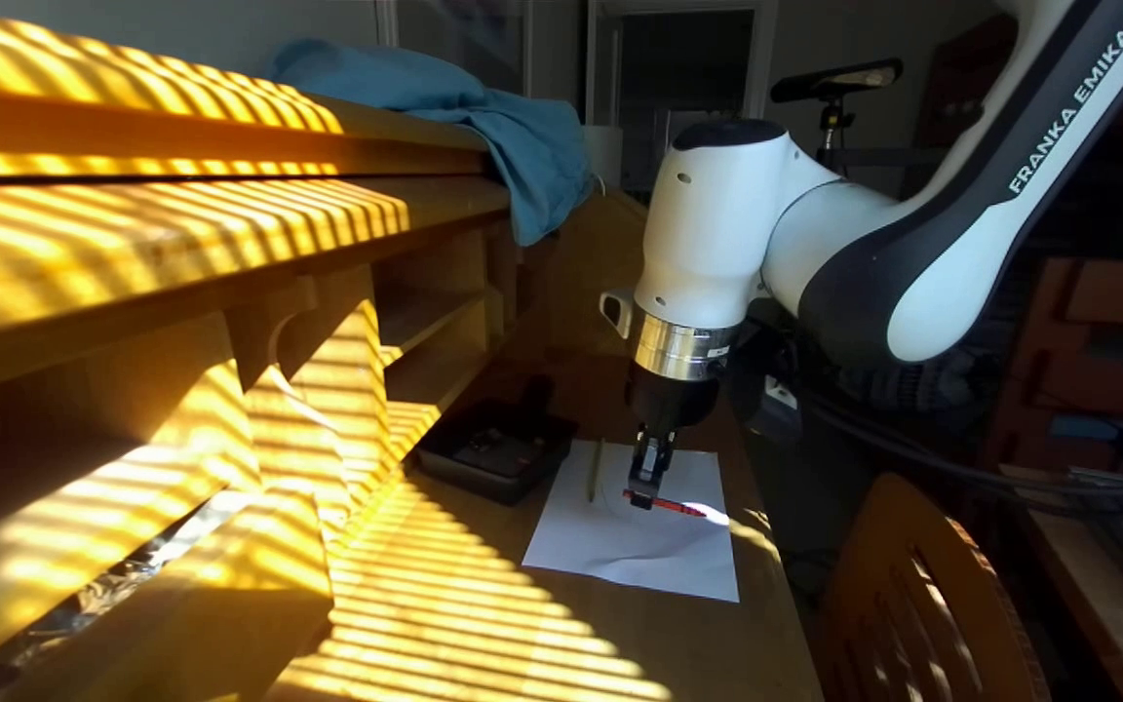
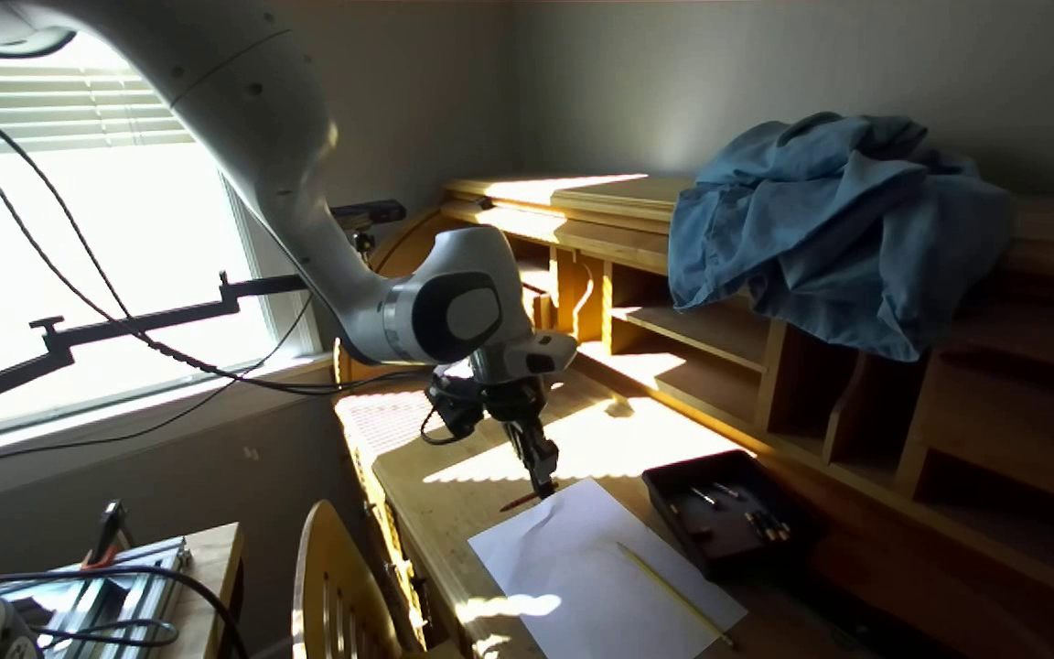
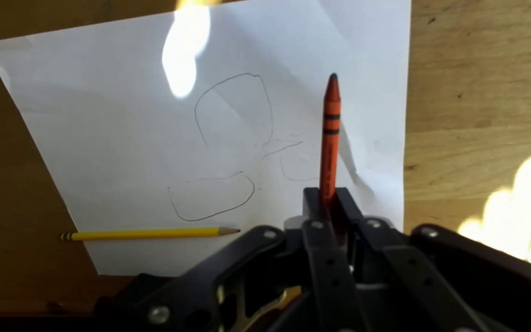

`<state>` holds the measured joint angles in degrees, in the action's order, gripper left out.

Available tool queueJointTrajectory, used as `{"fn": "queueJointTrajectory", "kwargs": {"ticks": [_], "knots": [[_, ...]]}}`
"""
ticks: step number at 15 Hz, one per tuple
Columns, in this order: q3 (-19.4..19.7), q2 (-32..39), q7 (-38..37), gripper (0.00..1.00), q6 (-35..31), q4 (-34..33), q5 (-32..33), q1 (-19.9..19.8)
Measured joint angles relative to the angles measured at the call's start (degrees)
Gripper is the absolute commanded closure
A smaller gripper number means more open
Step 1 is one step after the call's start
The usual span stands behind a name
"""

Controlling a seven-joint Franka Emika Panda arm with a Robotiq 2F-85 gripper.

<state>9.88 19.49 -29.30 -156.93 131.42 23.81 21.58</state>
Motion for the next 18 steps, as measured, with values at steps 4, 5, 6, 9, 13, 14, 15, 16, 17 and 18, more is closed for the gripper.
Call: {"fn": "queueJointTrajectory", "kwargs": {"ticks": [4, 5, 6, 9, 13, 14, 15, 16, 17, 18], "knots": [[-0.06, 0.18, 0.01, 0.98, 0.00, -0.03, 0.00, -0.18], [0.01, 0.22, -0.41, 0.98, 0.45, -0.06, 0.01, -0.13], [0.36, 0.27, -1.64, 0.98, 1.36, -0.20, 0.35, 0.09], [1.47, 0.50, -6.87, 0.98, 3.09, -0.84, 2.81, 0.69], [2.25, 0.98, -13.91, 0.98, 4.15, -1.59, 7.25, 0.80], [2.45, 1.07, -15.62, 0.98, 4.44, -1.79, 8.51, 0.81], [2.63, 1.17, -17.13, 0.98, 4.61, -1.99, 9.78, 0.81], [2.74, 1.27, -18.48, 0.98, 4.72, -2.17, 10.99, 0.79], [2.83, 1.34, -19.77, 0.98, 4.74, -2.30, 12.17, 0.74], [2.94, 1.37, -21.10, 0.98, 4.76, -2.48, 13.57, 0.69]]}}
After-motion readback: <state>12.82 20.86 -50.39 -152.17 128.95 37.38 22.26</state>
